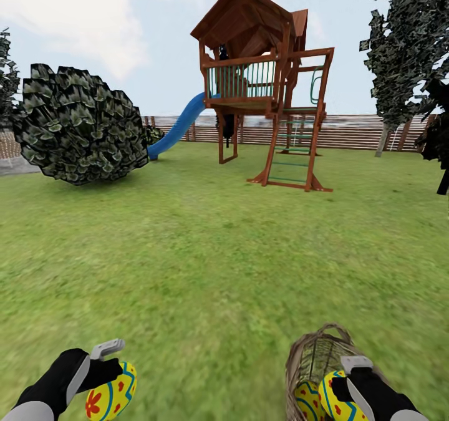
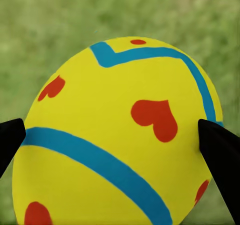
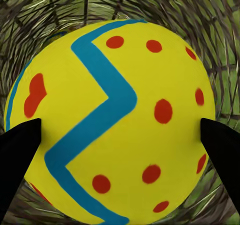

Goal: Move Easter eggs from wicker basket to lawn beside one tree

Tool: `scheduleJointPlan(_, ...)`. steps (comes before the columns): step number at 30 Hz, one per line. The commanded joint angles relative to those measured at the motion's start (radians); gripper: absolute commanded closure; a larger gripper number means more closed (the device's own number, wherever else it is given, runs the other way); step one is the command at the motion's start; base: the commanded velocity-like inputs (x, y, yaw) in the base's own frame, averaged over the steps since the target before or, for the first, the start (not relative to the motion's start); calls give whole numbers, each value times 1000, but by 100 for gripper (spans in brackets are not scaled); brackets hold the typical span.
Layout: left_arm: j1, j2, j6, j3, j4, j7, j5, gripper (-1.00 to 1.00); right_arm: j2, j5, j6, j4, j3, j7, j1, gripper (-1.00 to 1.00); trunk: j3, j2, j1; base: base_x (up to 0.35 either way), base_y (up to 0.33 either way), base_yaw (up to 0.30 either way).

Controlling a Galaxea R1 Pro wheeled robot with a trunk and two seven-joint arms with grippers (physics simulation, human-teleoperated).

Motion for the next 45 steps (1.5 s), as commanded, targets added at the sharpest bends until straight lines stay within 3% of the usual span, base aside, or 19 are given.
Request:
scheduleJointPlan(1,0,-1,6,4,-1,-2,3,100,-1,-8,6,-2,8,-6,0,100,2,6,-4,-15,5,0)
scheduleJointPlan(14,0,-16,8,3,0,-2,3,100,12,-8,4,-1,8,-6,0,100,43,97,-54,-1,0,0)
scheduleJointPlan(19,0,-29,6,-1,63,-2,4,100,11,-8,4,-1,8,-7,0,100,58,132,-73,0,0,0)
scheduleJointPlan(45,0,-66,5,-1,66,-1,-2,100,13,-8,3,0,8,-5,0,100,140,314,-173,0,0,0)
